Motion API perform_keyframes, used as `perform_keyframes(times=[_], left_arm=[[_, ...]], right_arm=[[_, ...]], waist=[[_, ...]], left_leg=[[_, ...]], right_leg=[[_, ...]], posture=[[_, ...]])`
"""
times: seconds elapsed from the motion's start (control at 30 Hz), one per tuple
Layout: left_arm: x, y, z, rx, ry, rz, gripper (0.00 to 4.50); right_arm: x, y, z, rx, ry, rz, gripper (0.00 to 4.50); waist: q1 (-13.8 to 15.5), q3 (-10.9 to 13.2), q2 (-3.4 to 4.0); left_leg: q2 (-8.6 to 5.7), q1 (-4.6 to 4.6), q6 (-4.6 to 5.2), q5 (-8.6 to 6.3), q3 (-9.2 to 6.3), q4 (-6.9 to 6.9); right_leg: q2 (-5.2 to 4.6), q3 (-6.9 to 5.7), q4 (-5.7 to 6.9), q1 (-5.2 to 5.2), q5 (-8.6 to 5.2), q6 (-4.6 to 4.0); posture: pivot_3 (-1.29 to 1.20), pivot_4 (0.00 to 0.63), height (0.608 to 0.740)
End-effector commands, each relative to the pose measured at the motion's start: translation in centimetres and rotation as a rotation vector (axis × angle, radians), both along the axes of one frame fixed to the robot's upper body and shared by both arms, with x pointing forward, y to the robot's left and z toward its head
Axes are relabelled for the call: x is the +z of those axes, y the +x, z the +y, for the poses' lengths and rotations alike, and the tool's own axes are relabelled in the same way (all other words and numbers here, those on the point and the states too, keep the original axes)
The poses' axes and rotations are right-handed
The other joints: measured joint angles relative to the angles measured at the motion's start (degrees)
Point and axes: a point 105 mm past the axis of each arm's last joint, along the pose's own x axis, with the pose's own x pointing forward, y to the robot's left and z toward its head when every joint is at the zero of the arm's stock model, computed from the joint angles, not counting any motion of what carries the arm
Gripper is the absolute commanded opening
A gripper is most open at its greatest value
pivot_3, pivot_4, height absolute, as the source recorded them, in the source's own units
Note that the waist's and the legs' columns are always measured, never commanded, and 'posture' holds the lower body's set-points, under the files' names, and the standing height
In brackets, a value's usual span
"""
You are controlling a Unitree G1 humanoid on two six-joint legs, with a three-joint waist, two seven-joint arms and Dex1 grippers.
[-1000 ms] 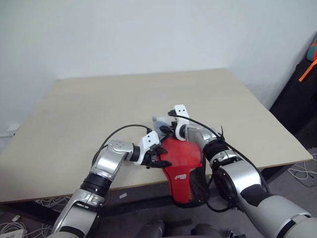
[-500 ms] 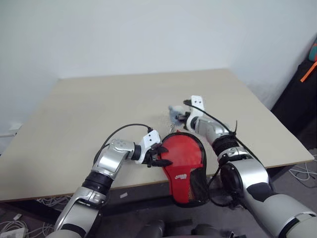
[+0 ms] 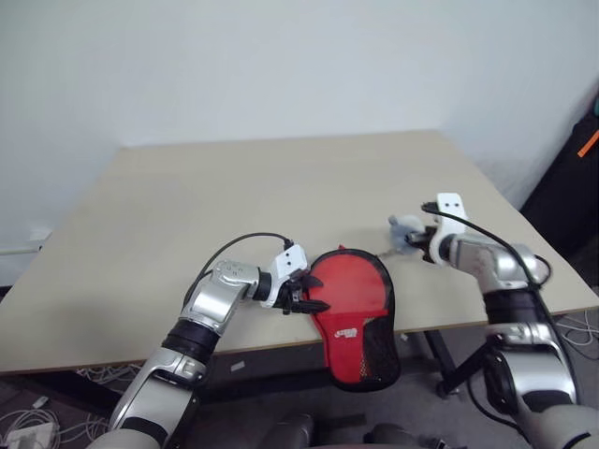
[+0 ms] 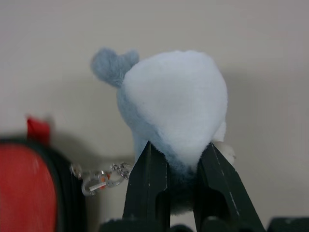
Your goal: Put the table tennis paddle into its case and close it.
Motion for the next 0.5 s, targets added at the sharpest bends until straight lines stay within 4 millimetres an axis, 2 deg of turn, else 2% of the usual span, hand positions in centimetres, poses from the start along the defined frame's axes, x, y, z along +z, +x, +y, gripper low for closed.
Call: perform_keyframes(times=[0.03, 0.3, 0.5], left_arm=[[-4.2, -1.4, 1.8, 0.037, 0.121, 0.134, 3.12], [-5.0, -1.2, 1.8, 0.02, 0.128, 0.139, 3.12], [-5.6, -1.3, 1.9, 0.004, 0.137, 0.148, 3.12]], right_arm=[[2.9, -2.8, -0.5, 0.064, -0.004, -0.04, 0.17], [2.0, -10.4, -0.1, 0.229, -0.052, 0.076, 0.17], [1.6, -14.4, 0.1, 0.342, -0.106, 0.122, 0.17]], waist=[[0.25, 0.01, -0.01], [0.76, 0.05, -0.11], [0.82, 0.07, -0.16]], left_leg=[[0.0, 0.0, 0.01, 0.0, -0.01, 0.0], [0.0, 0.02, 0.13, -0.04, -0.07, 0.08], [0.01, 0.14, 0.28, -0.15, -0.15, 0.14]], right_leg=[[-0.02, -0.02, -0.03, 0.01, -0.02, 0.03], [-0.15, -0.2, -0.18, 0.23, -0.1, 0.17], [-0.2, -0.33, -0.55, 0.63, -0.29, 0.47]], posture=[[0.0, 0.0, 0.74], [0.0, 0.0, 0.74], [0.0, 0.0, 0.74]])
